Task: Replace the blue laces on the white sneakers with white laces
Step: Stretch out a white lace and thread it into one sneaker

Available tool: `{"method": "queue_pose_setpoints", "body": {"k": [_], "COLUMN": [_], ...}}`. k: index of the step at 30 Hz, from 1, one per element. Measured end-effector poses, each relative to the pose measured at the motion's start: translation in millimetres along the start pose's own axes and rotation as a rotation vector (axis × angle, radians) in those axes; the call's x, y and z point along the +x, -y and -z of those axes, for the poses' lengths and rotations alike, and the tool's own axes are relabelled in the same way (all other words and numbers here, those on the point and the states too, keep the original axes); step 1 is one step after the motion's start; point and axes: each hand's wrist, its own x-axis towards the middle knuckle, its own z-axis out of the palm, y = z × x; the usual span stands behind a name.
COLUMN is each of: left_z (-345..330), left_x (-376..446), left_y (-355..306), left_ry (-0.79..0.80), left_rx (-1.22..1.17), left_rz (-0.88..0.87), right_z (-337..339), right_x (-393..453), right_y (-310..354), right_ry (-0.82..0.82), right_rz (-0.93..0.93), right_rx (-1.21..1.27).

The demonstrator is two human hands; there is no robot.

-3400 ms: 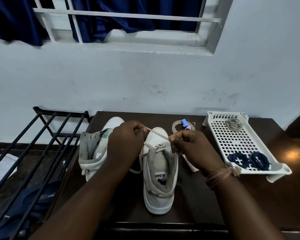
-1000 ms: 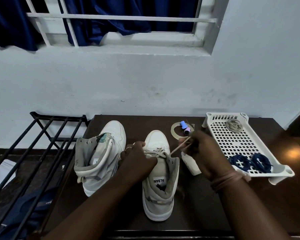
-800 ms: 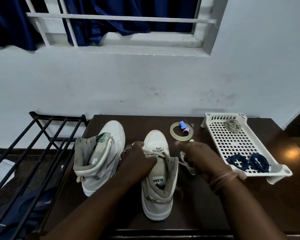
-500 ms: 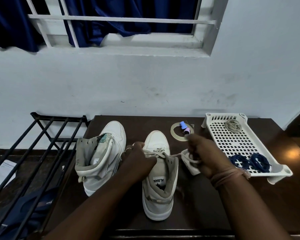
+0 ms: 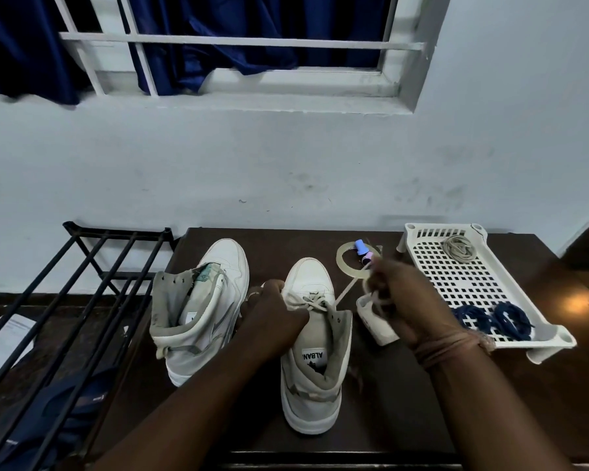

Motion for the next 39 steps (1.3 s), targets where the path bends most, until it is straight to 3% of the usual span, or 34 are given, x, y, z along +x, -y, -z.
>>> {"method": "queue_pose_setpoints", "body": {"k": [2, 4, 6, 10, 14, 16, 18, 20, 25, 29, 32, 35, 39], "left_z": [0.0, 0.0, -1.1, -1.2, -1.0, -0.7, -0.1, 1.2, 11.1, 19.7, 16.6, 12.1, 10.5], "left_x": [0.7, 0.7, 0.9, 2.3, 3.1, 4.1, 5.0, 4.5, 6.8, 14.7, 19.2, 19.0, 20.8], "left_y": [0.6, 0.2, 0.0, 1.9, 2.6, 3.5, 3.9, 2.0, -5.1, -0.1, 5.6, 9.0, 11.1], "left_ry": [0.001, 0.012, 0.027, 0.072, 0.082, 0.08, 0.077, 0.076, 0.219, 0.229, 0.208, 0.251, 0.152], "left_rx": [-0.002, 0.0, -0.002, -0.014, -0.025, 0.01, 0.058, 0.105, 0.19, -0.194, -0.336, -0.416, -0.315], "left_rz": [0.003, 0.006, 0.002, 0.025, 0.037, 0.024, 0.012, 0.007, 0.001, 0.082, 0.105, 0.144, 0.11], "right_z": [3.3, 7.7, 9.2, -3.7, -6.3, -7.0, -2.4, 5.1, 10.0, 1.9, 1.8, 1.2, 1.8], "right_x": [-1.1, -3.0, -3.9, -6.7, -3.7, -4.6, -4.5, -2.5, -2.4, 2.2, 5.4, 5.3, 7.0], "right_y": [8.3, 9.0, -1.4, -16.9, -16.5, -10.9, -3.4, -2.1, -18.2, -26.3, -34.3, -33.8, -32.8], "right_ry": [-0.159, -0.252, -0.139, 0.104, 0.212, 0.058, -0.175, -0.256, 0.002, 0.295, 0.275, 0.241, 0.168], "right_rz": [0.129, 0.223, 0.242, 0.027, 0.026, 0.103, 0.17, 0.221, 0.195, 0.295, 0.345, 0.242, 0.129], "right_rx": [0.207, -0.02, -0.333, -0.7, -0.882, -0.805, -0.537, -0.542, -0.974, -1.064, -1.156, -1.081, -1.019]}}
